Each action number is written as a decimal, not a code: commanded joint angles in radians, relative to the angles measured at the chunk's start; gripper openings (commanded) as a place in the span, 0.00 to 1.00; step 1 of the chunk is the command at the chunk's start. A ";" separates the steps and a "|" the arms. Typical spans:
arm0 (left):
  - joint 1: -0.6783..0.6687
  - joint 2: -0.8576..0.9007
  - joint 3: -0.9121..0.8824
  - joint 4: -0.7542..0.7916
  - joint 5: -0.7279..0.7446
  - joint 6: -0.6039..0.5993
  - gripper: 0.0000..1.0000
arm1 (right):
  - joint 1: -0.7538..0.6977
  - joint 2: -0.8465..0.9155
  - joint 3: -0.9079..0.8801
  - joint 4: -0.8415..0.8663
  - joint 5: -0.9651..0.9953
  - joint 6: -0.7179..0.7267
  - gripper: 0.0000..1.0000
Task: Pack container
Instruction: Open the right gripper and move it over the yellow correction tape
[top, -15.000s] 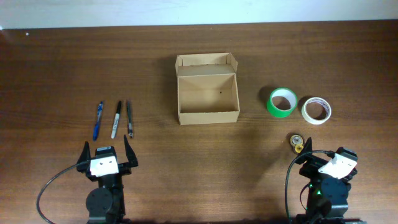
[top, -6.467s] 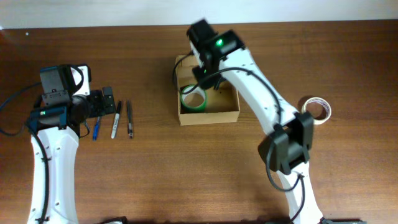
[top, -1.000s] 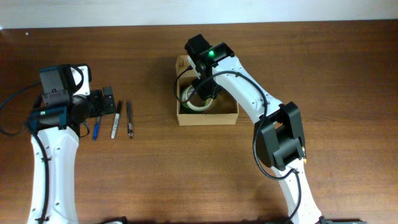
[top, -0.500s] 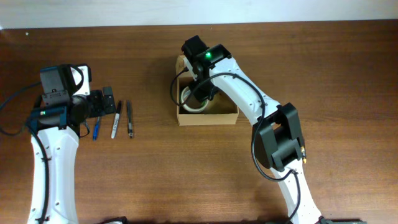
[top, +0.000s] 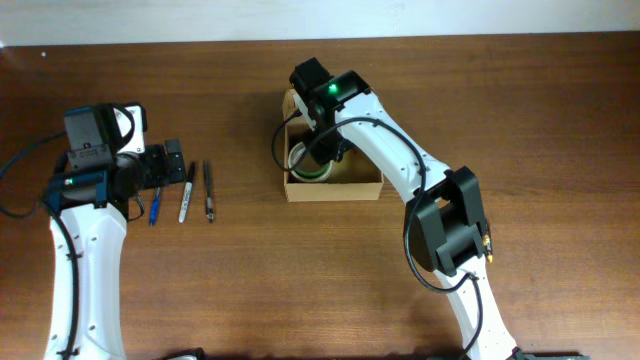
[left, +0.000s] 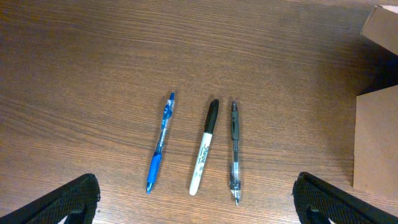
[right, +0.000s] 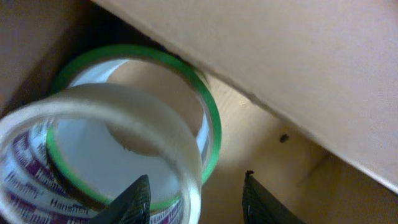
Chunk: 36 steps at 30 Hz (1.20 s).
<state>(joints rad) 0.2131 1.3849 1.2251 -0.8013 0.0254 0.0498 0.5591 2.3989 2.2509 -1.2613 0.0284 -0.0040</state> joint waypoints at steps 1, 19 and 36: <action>0.006 0.005 0.017 0.000 -0.004 0.016 0.99 | 0.004 -0.051 0.158 -0.055 0.075 0.000 0.46; 0.006 0.005 0.017 0.000 -0.004 0.016 1.00 | -0.550 -0.891 -0.259 0.048 0.020 0.051 0.54; 0.006 0.005 0.017 0.000 -0.004 0.016 1.00 | -0.736 -1.225 -1.286 0.275 -0.061 0.225 0.67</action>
<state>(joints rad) 0.2131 1.3853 1.2263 -0.8036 0.0250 0.0502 -0.1707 1.1130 0.9920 -1.0027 -0.0090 0.2119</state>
